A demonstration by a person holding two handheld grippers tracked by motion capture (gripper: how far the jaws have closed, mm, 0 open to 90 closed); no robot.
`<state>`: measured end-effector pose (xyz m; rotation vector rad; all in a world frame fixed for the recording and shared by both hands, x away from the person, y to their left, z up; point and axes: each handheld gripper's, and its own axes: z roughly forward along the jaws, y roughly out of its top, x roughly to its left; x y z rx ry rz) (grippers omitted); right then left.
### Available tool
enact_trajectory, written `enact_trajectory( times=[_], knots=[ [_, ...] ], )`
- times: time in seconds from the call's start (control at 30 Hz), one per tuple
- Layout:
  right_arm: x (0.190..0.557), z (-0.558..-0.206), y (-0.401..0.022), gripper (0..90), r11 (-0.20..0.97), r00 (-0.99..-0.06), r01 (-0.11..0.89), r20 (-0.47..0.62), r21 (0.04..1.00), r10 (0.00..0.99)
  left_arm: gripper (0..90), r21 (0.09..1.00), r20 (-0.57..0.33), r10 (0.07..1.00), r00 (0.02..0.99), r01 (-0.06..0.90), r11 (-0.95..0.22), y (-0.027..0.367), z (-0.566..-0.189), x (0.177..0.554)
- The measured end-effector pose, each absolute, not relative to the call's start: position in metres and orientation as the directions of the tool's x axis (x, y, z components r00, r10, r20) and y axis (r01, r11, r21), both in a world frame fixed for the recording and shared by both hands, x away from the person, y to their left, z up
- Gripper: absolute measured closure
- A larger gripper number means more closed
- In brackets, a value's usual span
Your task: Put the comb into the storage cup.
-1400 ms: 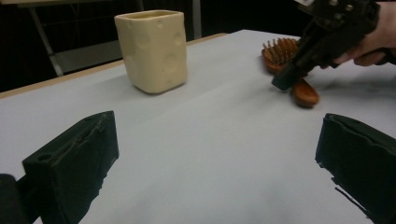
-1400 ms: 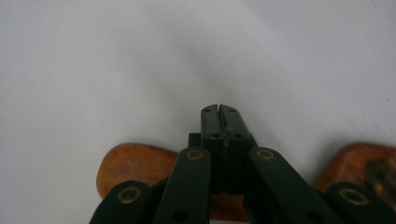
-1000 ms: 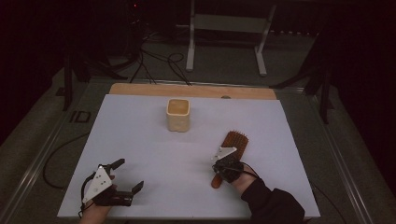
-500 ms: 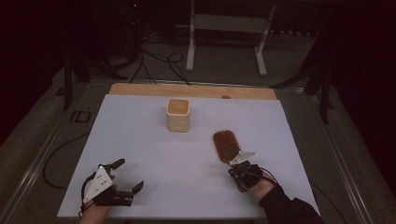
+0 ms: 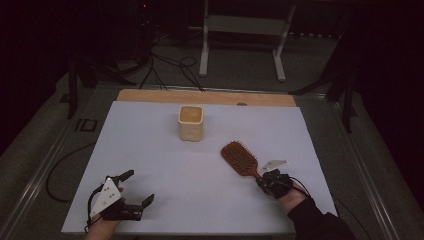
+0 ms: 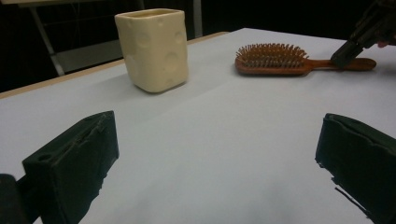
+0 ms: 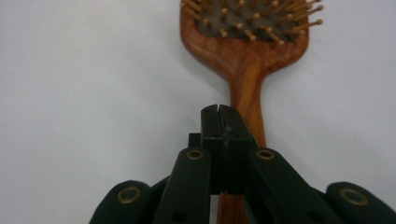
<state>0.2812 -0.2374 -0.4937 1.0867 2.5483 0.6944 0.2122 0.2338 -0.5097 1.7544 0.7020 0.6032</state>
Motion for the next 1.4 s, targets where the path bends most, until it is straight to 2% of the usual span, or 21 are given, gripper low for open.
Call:
enact_trajectory(
  times=[0.37,0.63,0.93,1.17,1.4],
  knots=[
    [0.286,-0.495,-0.243,89.8,0.609,-0.674,0.604,-0.079,0.514,0.735,0.2,0.960,0.055,0.718,0.694,0.161,-0.229,0.234,-0.510,0.212],
    [0.283,-0.474,-0.243,89.8,0.617,-0.686,0.564,-0.105,0.548,0.720,0.2,0.960,0.055,0.719,0.693,0.162,-0.229,0.234,-0.510,0.212],
    [0.295,-0.469,-0.241,89.4,0.661,-0.726,0.544,-0.106,0.516,0.680,0.2,0.961,0.053,0.719,0.693,0.161,-0.226,0.235,-0.510,0.212],
    [0.309,-0.476,-0.238,78.0,0.698,-0.762,0.528,-0.094,0.483,0.641,0.2,0.961,0.052,0.719,0.693,0.161,-0.224,0.235,-0.510,0.212],
    [0.314,-0.484,-0.233,51.7,0.719,-0.772,0.529,-0.097,0.452,0.629,0.2,0.961,0.053,0.719,0.693,0.161,-0.227,0.235,-0.510,0.212]
  ],
)
